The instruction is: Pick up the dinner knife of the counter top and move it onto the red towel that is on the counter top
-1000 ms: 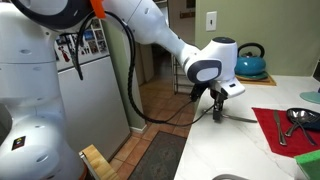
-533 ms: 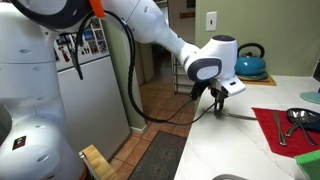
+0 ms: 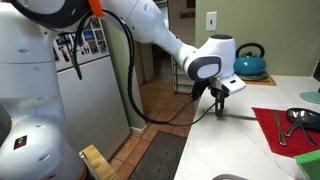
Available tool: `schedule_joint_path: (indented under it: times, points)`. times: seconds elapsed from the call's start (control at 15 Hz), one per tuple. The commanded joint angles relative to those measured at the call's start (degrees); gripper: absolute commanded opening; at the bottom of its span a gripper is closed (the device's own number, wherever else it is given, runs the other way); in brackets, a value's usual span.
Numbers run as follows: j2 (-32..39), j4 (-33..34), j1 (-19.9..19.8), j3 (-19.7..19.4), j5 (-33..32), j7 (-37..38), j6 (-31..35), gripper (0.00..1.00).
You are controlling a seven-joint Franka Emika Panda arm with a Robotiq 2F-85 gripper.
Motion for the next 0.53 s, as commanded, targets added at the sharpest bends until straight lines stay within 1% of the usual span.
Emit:
schedule_joint_path:
  times: [0.0, 0.47]
  points:
    - [-2.05, -2.51, 1.7, -1.91, -6.14, 2.81, 0.84, 0.04]
    - [-3.67, -3.44, 2.76, -2.68, -16.18, 5.98, 1.75, 0.04]
